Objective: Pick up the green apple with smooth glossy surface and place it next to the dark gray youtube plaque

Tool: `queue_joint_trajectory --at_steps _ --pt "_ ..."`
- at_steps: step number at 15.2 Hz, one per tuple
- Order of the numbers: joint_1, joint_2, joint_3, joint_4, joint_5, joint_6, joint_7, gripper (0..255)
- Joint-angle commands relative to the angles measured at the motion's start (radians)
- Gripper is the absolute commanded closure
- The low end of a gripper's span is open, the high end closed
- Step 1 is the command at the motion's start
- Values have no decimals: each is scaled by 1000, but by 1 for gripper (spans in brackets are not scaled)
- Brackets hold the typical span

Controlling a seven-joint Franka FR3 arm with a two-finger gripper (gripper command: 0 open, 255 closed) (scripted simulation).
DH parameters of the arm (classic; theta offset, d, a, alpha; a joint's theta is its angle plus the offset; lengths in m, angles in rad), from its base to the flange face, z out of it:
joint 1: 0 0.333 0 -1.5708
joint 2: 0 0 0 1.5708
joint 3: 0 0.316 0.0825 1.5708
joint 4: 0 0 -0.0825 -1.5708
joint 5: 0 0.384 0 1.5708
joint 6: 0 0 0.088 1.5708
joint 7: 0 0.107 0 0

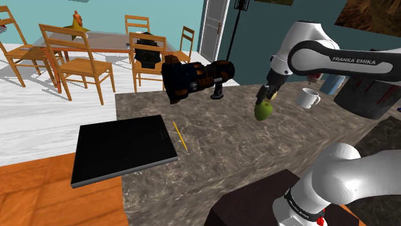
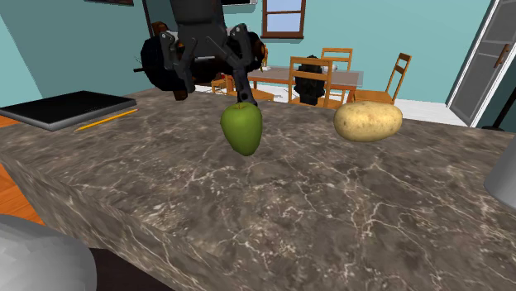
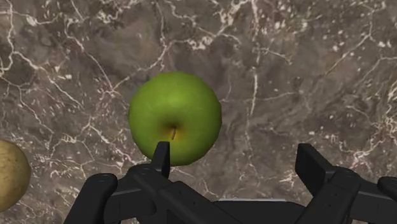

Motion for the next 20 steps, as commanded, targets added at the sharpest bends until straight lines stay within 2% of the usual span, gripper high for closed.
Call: queue_joint_trajectory --at_steps 1,3,11,19,20 --pt "-2 37 -44 5 -24 55 -59 0" --pt "-5 78 -93 5 -44 119 -119 0" --pt "-7 126 -124 -65 -62 241 -125 0" --pt "-7 126 -124 -65 -61 241 -125 0" --pt "-7 126 -124 -65 -61 241 -125 255"
